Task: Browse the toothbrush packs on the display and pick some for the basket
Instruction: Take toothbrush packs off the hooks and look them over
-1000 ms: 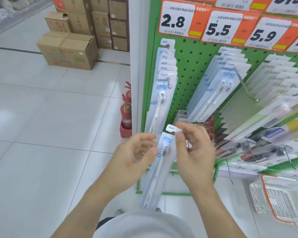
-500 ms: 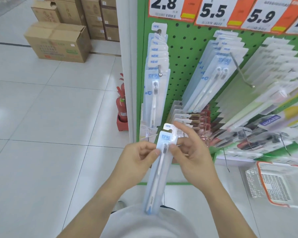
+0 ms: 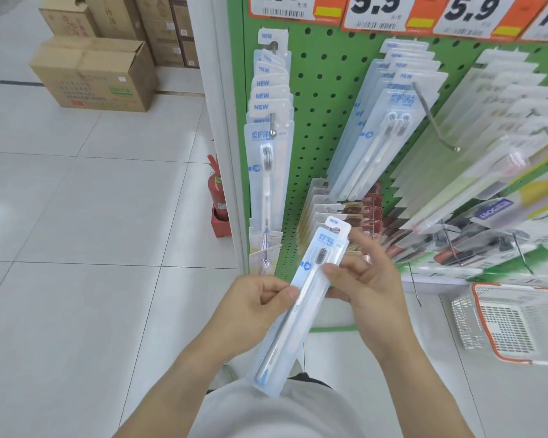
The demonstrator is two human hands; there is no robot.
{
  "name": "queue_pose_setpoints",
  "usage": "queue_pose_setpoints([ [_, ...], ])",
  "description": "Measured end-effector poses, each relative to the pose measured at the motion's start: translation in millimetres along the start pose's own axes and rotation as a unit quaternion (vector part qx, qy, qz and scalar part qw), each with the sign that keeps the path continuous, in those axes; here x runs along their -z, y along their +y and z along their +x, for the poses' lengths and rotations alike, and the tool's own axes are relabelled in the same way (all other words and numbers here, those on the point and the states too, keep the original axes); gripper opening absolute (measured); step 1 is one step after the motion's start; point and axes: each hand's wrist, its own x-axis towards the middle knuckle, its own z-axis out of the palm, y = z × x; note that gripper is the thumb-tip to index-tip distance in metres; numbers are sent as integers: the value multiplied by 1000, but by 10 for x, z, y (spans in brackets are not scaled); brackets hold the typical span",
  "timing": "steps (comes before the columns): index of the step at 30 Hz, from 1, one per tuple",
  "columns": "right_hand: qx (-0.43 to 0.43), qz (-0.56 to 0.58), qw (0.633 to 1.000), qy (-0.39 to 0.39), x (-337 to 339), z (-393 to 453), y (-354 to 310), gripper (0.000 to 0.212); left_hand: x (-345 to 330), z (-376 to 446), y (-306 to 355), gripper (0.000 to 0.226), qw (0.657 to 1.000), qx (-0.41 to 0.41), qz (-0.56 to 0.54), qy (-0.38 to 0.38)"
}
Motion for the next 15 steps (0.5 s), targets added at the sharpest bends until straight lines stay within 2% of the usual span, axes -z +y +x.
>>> queue_pose_setpoints([
  [2, -36, 0, 998, -55, 12, 4, -39, 32, -2, -6, -13, 17, 1000, 3, -13, 1],
  [3, -45, -7, 996, -75, 17, 2, -54, 27, -3, -10, -15, 16, 1000, 3, -18, 3],
  [5, -41, -24, 996, -81, 10, 8, -70, 31, -4, -14, -11, 15, 1000, 6, -28, 7],
  [9, -3, -40, 999, -25, -4, 46, -59, 31, -9, -34, -7, 14, 999, 11, -36, -7],
  [15, 4, -21, 998, 62, 118, 119, -48, 37, 133, -76, -88, 15, 996, 51, -33, -59],
])
